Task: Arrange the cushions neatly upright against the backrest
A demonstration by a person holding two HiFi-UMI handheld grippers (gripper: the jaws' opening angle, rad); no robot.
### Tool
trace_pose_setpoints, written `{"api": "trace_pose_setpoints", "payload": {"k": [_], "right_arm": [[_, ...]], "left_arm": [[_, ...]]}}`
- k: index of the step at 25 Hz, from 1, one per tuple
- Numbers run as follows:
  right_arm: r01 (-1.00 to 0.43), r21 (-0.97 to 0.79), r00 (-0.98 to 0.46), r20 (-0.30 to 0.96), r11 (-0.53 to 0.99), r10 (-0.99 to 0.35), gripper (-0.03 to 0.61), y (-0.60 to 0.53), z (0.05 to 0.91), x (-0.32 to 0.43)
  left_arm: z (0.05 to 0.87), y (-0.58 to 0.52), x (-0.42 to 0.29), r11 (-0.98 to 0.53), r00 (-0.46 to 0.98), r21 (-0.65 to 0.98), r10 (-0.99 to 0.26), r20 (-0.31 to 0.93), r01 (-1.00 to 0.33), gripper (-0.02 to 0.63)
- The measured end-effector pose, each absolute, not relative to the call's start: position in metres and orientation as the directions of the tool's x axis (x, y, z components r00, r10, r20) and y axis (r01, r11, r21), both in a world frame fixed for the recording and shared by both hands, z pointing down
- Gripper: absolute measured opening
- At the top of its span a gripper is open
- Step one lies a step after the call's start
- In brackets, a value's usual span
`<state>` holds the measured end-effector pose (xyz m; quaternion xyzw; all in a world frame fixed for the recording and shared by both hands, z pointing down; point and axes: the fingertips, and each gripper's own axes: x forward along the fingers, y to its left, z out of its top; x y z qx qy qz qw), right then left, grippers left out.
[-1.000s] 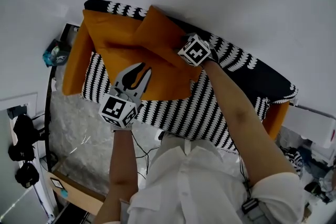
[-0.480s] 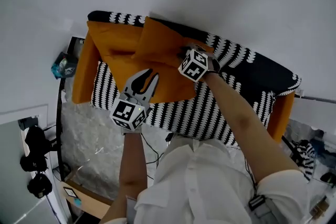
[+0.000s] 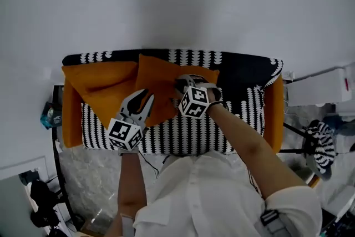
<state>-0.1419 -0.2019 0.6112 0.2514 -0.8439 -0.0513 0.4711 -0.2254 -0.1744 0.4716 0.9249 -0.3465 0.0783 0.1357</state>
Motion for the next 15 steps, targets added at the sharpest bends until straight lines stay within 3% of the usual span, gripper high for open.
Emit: {"api": "trace_pose_setpoints", "payload": {"k": [7, 15], "right_arm": [[-0.436, 0.390, -0.332, 0.768, 0.811, -0.547, 0.089, -0.144, 0.592, -0.025], [-0.381, 0.480, -0.188, 0.797, 0.791, -0.574, 0.081, -0.090, 0.619, 0.120]], "left_arm": [[0.467, -0.154, -0.124, -0.818, 0.843, 0.218, -0.490, 0.224, -0.533, 0.098], [0.474, -0.125, -0.011, -0.869, 0.889, 0.220, -0.395, 0.230, -0.443, 0.098]]}}
